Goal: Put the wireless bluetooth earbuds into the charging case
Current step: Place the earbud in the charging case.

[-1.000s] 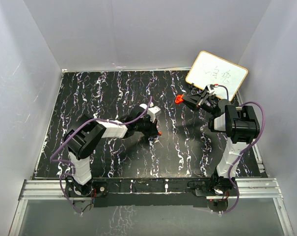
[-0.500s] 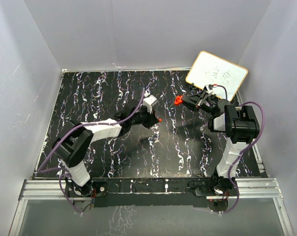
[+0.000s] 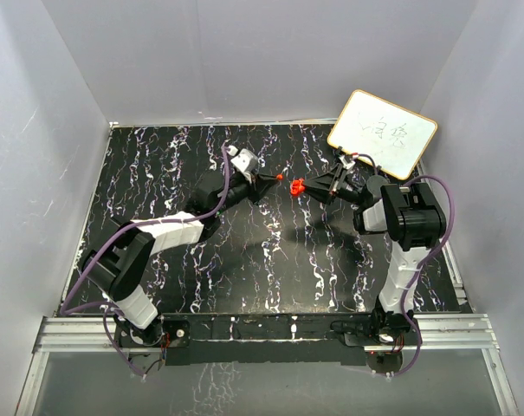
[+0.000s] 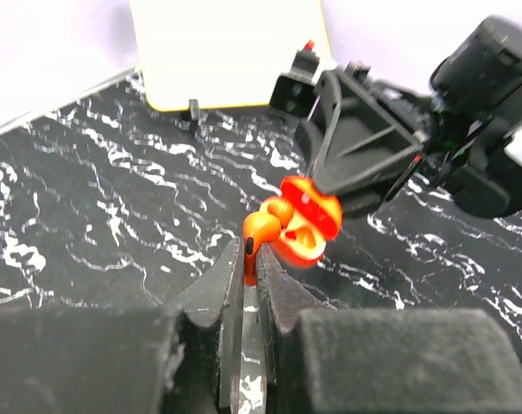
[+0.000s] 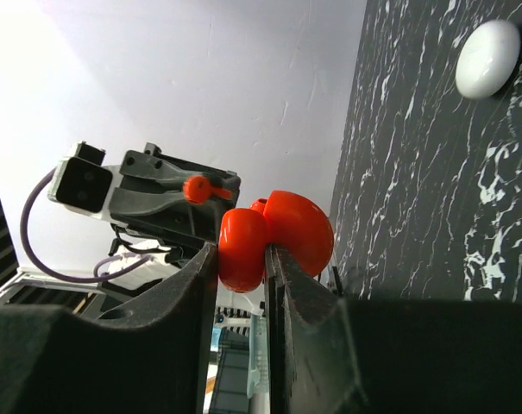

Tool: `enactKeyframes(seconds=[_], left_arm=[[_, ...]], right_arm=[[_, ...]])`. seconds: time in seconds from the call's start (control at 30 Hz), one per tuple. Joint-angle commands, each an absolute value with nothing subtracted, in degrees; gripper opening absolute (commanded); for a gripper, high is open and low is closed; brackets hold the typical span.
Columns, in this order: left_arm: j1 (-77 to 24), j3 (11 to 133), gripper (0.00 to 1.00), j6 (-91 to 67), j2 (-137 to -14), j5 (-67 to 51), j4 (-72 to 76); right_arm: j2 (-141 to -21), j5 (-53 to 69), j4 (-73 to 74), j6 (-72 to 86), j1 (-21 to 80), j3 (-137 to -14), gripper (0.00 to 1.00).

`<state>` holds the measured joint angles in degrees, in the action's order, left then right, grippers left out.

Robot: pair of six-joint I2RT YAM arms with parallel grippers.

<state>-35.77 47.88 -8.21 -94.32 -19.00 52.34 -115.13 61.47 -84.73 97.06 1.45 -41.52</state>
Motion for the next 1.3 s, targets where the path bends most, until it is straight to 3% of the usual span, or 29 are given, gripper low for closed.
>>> enactKeyframes(seconds=[0.0,0.37,1.27], left_arm=[[-35.3,47.0,0.0,-10.2,-93.0,-22.7,66.0],[-35.2,46.5,0.0,-14.2,-96.2,-29.5,76.5],[-34.3,44.9,0.0,-19.6,-107.6,-30.2,101.8]], right_arm=[[-115.9,61.8,-104.2,99.4,3.5,-43.9,0.0],[-117.1,60.4,-104.2,103.0,5.9,-45.8,0.0],[-117.1,57.8,-104.2,110.0,7.5,-47.3,0.0]])
